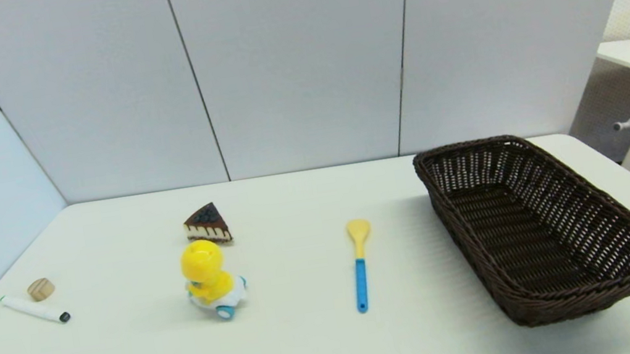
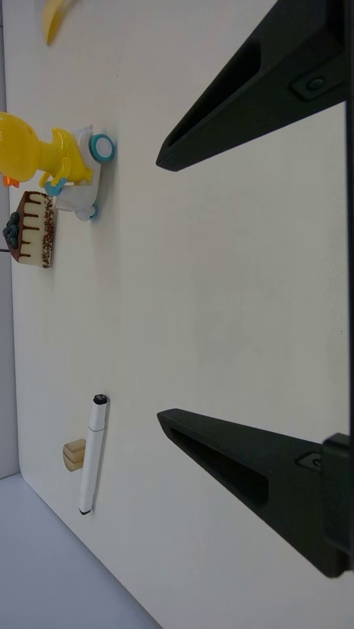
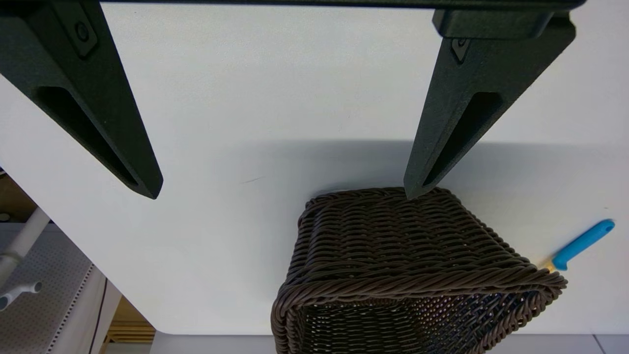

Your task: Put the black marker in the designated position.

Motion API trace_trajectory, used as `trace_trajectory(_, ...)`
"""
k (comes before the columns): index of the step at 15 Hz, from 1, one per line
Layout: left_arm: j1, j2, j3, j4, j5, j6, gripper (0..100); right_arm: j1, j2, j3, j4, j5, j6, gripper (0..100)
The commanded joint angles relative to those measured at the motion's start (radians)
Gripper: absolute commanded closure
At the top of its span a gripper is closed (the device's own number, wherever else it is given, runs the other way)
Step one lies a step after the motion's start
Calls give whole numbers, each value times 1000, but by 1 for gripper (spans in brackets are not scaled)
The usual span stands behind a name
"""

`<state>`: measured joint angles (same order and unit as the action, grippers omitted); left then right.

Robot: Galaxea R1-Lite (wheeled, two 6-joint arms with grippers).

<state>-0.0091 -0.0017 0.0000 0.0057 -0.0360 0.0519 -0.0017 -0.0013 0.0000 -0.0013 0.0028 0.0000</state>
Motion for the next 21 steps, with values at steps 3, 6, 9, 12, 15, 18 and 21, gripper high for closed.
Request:
trace_trajectory(3,0,2,0,0,-1,0,0,0,1,0,0,0,0,0)
trace_trajectory(6,0,2,0,0,-1,0,0,0,1,0,0,0,0,0)
trace_trajectory(9,0,2,0,0,-1,0,0,0,1,0,0,0,0,0)
trace_trajectory(12,0,2,0,0,-1,0,0,0,1,0,0,0,0,0)
trace_trajectory(15,0,2,0,0,-1,0,0,0,1,0,0,0,0,0)
trace_trajectory(18,0,2,0,0,-1,0,0,0,1,0,0,0,0,0)
trace_trajectory(21,0,2,0,0,-1,0,0,0,1,0,0,0,0,0)
